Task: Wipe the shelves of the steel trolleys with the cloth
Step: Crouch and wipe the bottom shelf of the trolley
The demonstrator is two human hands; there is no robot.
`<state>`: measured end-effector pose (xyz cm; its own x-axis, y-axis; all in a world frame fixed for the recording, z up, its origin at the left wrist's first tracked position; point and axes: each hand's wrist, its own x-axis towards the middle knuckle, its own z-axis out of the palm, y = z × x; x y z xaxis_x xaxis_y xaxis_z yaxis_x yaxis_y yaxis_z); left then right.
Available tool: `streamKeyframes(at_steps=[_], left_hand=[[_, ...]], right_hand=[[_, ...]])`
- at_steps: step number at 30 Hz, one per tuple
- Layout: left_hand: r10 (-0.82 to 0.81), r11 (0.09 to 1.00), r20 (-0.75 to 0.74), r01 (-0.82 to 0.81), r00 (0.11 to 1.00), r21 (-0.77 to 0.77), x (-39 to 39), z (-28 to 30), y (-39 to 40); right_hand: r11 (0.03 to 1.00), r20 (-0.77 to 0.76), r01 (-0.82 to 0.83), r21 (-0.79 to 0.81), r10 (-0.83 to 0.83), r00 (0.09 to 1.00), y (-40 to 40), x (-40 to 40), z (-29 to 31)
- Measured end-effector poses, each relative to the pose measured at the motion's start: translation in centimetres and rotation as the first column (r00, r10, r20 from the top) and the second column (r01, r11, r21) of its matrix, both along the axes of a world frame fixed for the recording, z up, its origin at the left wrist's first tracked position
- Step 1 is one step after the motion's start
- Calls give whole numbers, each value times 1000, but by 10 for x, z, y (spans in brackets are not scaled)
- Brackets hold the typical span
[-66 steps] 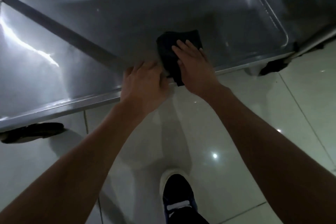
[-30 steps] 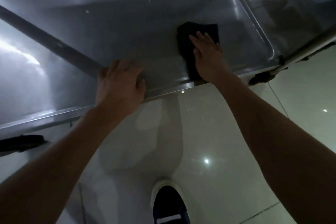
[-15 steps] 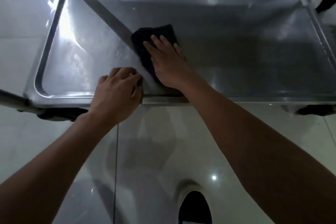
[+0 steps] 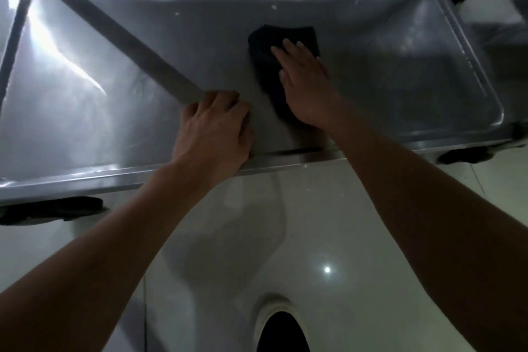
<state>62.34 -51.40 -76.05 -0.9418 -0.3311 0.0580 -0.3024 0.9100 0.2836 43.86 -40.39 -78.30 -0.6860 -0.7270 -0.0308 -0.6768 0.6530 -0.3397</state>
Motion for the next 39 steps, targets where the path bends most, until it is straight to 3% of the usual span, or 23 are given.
streamKeyframes(at_steps=[10,14,21,28,32,39], left_hand=[[-173,983,-58,176,983,49,-102,11,86],[-188,982,40,188,981,2,-111,-2,100],[-169,985,18,168,985,31,-116,-6,104],[-218,976,-1,218,976,7,-114,-7,100],[-281,952,-53,285,958,109,-98,-6,91],[-165,980,-66,171,984,106,-23,1,49]], right_hand=[[968,-38,249,7,-249,968,113,-106,-4],[923,-42,385,7,-384,922,156,-136,0],[844,-34,534,38,-533,845,223,-155,13],[882,-46,469,41,-467,883,219,-131,20],[919,-74,393,24,-391,918,190,-93,15],[973,-19,232,15,-232,973,123,-9,11]])
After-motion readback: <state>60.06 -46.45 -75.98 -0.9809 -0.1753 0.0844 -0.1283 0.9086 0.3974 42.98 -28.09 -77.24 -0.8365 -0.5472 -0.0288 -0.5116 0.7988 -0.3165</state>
